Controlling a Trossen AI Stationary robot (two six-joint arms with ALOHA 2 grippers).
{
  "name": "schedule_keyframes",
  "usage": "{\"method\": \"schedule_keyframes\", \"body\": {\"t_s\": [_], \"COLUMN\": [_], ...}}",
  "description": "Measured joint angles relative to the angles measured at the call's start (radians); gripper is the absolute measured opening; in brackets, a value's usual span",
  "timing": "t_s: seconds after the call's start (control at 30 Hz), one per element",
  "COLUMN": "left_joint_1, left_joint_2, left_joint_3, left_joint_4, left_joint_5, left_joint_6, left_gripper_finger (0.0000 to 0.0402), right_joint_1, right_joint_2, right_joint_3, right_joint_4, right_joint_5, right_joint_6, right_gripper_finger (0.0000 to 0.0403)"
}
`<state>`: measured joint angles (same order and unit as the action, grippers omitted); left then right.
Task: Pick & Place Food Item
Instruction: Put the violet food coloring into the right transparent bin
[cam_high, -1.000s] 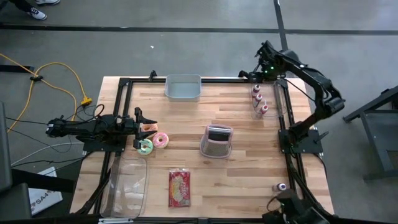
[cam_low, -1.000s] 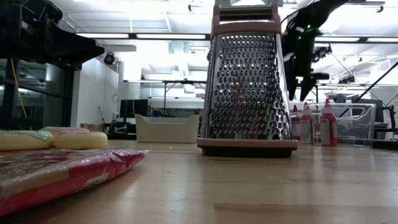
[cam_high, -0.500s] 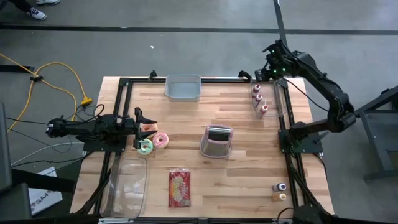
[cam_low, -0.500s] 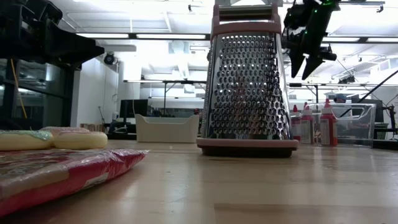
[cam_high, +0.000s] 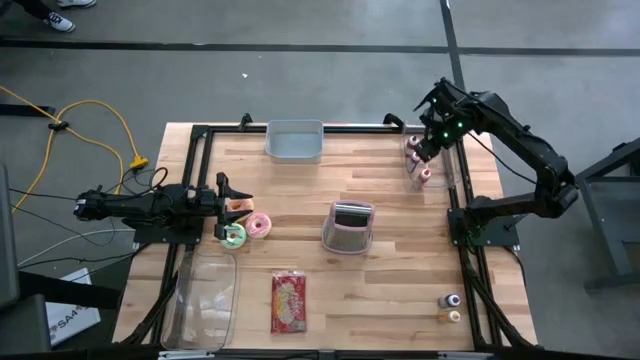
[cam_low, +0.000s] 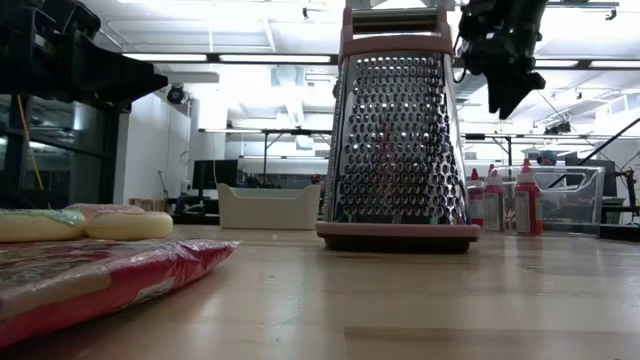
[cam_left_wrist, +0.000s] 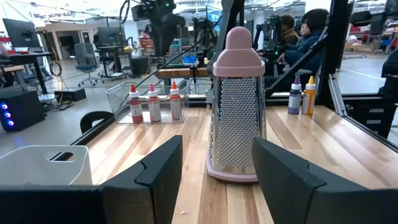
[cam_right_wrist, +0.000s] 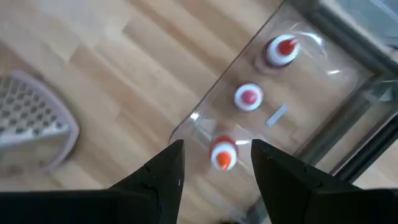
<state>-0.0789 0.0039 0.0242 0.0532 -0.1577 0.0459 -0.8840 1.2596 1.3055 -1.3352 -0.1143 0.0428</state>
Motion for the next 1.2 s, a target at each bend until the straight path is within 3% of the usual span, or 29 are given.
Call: {"method": "schedule_keyframes", "body": {"t_s": [0.23,0.77,1.2], "left_joint_1": [0.000,0.000,0.000], "left_joint_2": [0.000,0.000,0.000], "left_joint_3": [0.000,0.000,0.000], "left_joint_4": [0.000,0.000,0.000], "left_joint_5": [0.000,0.000,0.000], "left_joint_6": [0.000,0.000,0.000], "left_gripper_finger": [0.0188,0.0188,0.0188], "right_joint_1": [0.132,0.531,0.924], "right_joint_2": [-0.055,-0.123,-0.105], "right_joint_3": [0.000,0.000,0.000], "right_joint_4": [-0.022,-0.014,0.052], "right_joint_5": [0.000,0.012,0.146], "right_joint_6": [0.019,0.291,0.525], "right_gripper_finger": [0.0174,0.0174,0.0174]}}
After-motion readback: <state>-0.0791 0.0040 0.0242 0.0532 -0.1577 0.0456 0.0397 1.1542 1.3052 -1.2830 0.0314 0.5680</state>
